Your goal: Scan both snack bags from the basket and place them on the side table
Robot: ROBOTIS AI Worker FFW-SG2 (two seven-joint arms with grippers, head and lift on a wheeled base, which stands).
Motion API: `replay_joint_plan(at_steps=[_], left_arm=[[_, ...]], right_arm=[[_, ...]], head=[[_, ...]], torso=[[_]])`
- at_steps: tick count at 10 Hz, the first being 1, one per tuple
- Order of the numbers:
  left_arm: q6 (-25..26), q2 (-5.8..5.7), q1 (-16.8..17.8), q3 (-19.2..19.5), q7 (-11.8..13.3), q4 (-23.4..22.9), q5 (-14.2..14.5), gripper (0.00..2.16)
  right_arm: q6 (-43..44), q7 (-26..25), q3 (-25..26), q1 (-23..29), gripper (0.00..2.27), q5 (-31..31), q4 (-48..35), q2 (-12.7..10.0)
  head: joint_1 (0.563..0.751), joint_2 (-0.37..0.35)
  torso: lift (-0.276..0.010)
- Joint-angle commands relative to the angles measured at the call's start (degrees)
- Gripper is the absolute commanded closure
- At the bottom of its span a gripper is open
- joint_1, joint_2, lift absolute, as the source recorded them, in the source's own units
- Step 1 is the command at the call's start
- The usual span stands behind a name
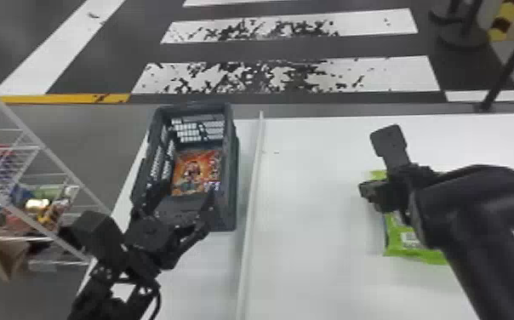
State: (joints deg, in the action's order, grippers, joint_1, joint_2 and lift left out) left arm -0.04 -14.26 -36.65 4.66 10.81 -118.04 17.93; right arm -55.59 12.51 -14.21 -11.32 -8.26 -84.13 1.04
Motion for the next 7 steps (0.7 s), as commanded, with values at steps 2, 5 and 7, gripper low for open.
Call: replay_joint_plan(at_steps=[2, 5, 7], left_arm=[[0.0, 0.02, 0.0, 0.0, 0.0, 0.1, 0.0, 0.09], [0.0, 0.19, 0.0, 0.0, 0.0, 0.1, -0.1, 0.09], [0.0, 0.19, 0.3, -0.2, 0.0, 0.4, -0.1, 0.09]], right_arm=[[-0.1, 0.4, 0.9, 1.5, 2.26, 0.1, -0.9, 0.3], [-2.6, 1.3, 0.9, 6.6, 2.26, 0.7, -8.3, 0.4], [-4.5, 1.7, 1.5, 10.3, 2.26, 1.1, -14.2, 0.6]], head=[[0.695, 0.149], [0.695, 0.154], [0.695, 0.164]], torso=[[-0.075], [-0.075], [-0.075]])
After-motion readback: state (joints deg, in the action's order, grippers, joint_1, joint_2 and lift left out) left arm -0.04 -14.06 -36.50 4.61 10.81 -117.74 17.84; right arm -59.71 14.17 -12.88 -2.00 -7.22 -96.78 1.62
